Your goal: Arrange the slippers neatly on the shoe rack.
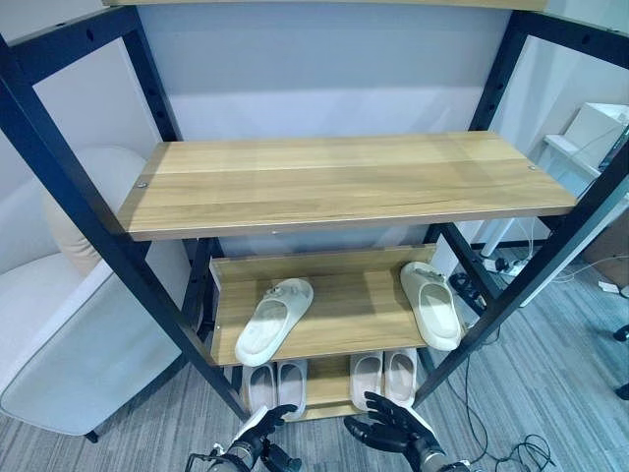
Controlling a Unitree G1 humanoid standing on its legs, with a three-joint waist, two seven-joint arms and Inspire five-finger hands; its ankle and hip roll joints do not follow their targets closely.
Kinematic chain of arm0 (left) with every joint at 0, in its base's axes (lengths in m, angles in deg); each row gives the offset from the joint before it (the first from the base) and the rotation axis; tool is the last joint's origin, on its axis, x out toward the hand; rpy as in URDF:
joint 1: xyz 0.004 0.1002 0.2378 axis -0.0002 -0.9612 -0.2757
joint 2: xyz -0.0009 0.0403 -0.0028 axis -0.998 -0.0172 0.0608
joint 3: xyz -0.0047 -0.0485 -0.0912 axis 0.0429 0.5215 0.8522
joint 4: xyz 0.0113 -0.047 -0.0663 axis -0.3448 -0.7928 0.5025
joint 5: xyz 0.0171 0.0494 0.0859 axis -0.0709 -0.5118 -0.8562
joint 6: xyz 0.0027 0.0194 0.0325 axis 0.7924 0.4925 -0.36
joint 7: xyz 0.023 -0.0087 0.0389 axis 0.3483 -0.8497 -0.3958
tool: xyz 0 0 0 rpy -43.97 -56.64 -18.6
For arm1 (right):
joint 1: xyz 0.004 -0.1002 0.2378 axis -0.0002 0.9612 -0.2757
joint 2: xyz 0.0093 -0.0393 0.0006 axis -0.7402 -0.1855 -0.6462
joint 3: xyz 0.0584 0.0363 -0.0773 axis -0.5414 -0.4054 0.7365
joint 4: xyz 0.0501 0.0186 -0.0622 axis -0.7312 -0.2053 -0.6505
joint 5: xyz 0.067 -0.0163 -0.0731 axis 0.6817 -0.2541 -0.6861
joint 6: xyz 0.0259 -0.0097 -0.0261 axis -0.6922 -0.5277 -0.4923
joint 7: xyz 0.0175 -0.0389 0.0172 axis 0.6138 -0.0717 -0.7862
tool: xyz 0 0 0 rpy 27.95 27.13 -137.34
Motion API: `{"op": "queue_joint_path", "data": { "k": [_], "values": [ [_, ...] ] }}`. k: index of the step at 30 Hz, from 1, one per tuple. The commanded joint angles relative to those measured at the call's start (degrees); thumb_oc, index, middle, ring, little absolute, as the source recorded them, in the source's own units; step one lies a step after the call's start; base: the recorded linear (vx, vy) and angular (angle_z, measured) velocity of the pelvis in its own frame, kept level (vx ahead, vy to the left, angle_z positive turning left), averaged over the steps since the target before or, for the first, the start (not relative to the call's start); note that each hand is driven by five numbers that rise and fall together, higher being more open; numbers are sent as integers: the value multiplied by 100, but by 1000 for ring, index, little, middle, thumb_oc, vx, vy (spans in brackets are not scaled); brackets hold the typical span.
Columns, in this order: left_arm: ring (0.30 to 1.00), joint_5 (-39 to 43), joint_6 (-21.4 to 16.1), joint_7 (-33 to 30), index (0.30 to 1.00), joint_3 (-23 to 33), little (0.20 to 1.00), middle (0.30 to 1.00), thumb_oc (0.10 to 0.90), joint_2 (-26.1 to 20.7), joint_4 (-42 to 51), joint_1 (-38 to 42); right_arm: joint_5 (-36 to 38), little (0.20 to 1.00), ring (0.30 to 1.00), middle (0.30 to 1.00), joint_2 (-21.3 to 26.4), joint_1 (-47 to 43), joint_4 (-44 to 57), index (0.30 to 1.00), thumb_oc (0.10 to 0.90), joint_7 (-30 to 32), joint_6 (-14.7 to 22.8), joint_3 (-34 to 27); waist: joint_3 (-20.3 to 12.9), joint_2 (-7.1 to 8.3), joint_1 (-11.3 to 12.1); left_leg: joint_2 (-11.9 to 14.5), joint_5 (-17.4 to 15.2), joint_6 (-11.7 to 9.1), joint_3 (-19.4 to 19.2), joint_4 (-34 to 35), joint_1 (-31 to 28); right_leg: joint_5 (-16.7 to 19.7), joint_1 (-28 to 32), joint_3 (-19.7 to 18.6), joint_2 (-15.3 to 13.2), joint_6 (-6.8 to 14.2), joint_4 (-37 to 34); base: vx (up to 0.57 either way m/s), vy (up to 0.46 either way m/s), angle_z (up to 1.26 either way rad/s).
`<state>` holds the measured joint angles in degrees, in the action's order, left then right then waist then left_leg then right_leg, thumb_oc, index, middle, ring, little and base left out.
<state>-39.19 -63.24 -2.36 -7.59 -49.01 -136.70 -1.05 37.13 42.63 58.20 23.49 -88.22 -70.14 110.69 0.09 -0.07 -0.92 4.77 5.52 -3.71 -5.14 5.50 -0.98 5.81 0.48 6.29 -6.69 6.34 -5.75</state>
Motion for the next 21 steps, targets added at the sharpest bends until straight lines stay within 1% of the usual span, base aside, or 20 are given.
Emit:
{"op": "queue_joint_path", "data": {
  "k": [1, 2, 3, 4, 5, 6, 7, 8, 9, 10, 11, 14, 16, 18, 19, 21],
  "values": [
    [900, 152, -409, 71, 900, 113, 900, 900, 800, -162, 434, 417, -16, 900, 900, 900, -56, -454, 161, 900, 800, 55, 401, -64, 46, -12, 44, -132, -484, -80, 224, -50, 199, -796, 123, 94, -233, 380, 75, -62, -32, -1],
    [900, 167, -427, 202, 900, 117, 900, 900, 800, -295, 813, 296, -118, 900, 900, 900, -41, -436, 136, 900, 800, 56, 367, -96, 12, -55, 52, -128, -511, -94, 204, -50, 218, -827, 96, 88, -228, 407, 75, 0, 0, 0],
    [900, 175, -414, 214, 900, 121, 900, 900, 800, -311, 840, 279, -121, 900, 900, 900, -45, -430, 137, 900, 800, 56, 366, -93, 6, -52, 53, -127, -513, -94, 202, -50, 217, -827, 96, 86, -228, 407, 75, 1, -54, -1],
    [900, 370, -455, 442, 900, 183, 900, 900, 800, -615, 1419, -52, -272, 900, 900, 900, -15, -342, 37, 900, 800, 3, 308, -125, 4, -78, 60, -110, -518, -107, 194, -50, 129, -811, 175, 88, -222, 408, 75, -6, -48, 0],
    [900, 493, -477, 558, 900, 234, 900, 900, 800, -792, 1749, -202, -325, 900, 900, 900, 28, -318, 18, 900, 800, -22, 284, -159, 39, -100, 68, -109, -460, -102, 191, -50, 123, -747, 179, 89, -222, 396, 75, 26, -50, 0],
    [900, 504, -463, 570, 900, 241, 900, 900, 800, -808, 1773, -221, -326, 900, 900, 900, 23, -311, 18, 900, 800, -22, 283, -153, 35, -94, 67, -107, -517, -109, 191, -50, 85, -800, 215, 89, -221, 401, 75, -27, -30, -1],
    [900, 759, -517, 855, 900, 355, 900, 900, 800, -1186, 2396, -544, -522, 900, 900, 900, 118, -280, -43, 900, 800, -55, 248, -219, 94, -161, 77, -110, -459, -96, 208, -50, 75, -751, 212, 80, -212, 384, 75, 0, 0, 0],
    [900, 861, -519, 996, 900, 406, 900, 900, 800, -1356, 2718, -704, -597, 900, 900, 900, 146, -255, -39, 900, 800, -70, 239, -256, 100, -186, 76, -116, -463, -92, 213, -50, 64, -760, 218, 78, -209, 385, 75, -34, -20, 1],
    [900, 872, -502, 1009, 900, 418, 900, 900, 800, -1374, 2749, -724, -599, 900, 900, 900, 141, -249, -36, 900, 800, -71, 238, -251, 97, -181, 74, -115, -464, -92, 213, -50, 61, -760, 221, 77, -208, 385, 75, 0, 0, 0],
    [900, 1000, -491, 1165, 900, 484, 900, 900, 800, -1537, 3075, -880, -693, 900, 900, 900, 176, -228, -60, 900, 800, -81, 226, -290, 98, -212, 78, -113, -471, -91, 210, -50, 45, -764, 229, 86, -212, 387, 75, 0, 0, 0],
    [900, 1196, -491, 1378, 900, 592, 900, 900, 800, -1729, 3423, -1108, -882, 900, 900, 900, 194, -232, -138, 900, 800, -71, 195, -339, 95, -284, 77, -128, -491, -90, 202, -50, 29, -786, 248, 83, -224, 395, 75, 0, 0, 0],
    [900, 1313, -443, 1526, 900, 661, 900, 900, 800, -1849, 3668, -1237, -1017, 900, 900, 900, 181, -244, -263, 900, 800, -42, 162, -358, 66, -334, 70, -125, -563, -96, 197, -50, -26, -849, 294, 75, -224, 401, 75, 40, -3, 1],
    [900, 1423, -399, 1609, 900, 749, 900, 900, 800, -1950, 3855, -1280, -1186, 900, 900, 900, 187, -312, -403, 900, 800, 8, 120, -365, 78, -382, 67, -124, -509, -87, 201, -50, -26, -796, 292, 78, -220, 391, 75, 0, 0, 0],
    [900, 1706, -346, 1806, 900, 915, 900, 900, 800, -2158, 4336, -1439, -1364, 900, 900, 900, 164, -349, -552, 900, 800, 57, 101, -407, 60, -449, 53, -126, -513, -84, 200, -50, -54, -807, 314, 71, -204, 381, 75, 0, 0, 0],
    [900, 1713, -338, 1812, 900, 926, 900, 900, 800, -2166, 4350, -1450, -1366, 900, 900, 900, 159, -352, -558, 900, 800, 58, 104, -402, 62, -446, 51, -125, -514, -85, 199, -50, -56, -807, 316, 70, -203, 380, 75, 0, 0, 0],
    [900, 1962, -347, 1935, 900, 1051, 900, 900, 800, -2355, 4829, -1522, -1593, 900, 900, 900, 121, -381, -733, 900, 800, 115, 71, -372, 42, -485, 51, -112, -519, -88, 190, -50, -79, -825, 337, 65, -194, 374, 75, 22, -11, 0]
  ]
}}
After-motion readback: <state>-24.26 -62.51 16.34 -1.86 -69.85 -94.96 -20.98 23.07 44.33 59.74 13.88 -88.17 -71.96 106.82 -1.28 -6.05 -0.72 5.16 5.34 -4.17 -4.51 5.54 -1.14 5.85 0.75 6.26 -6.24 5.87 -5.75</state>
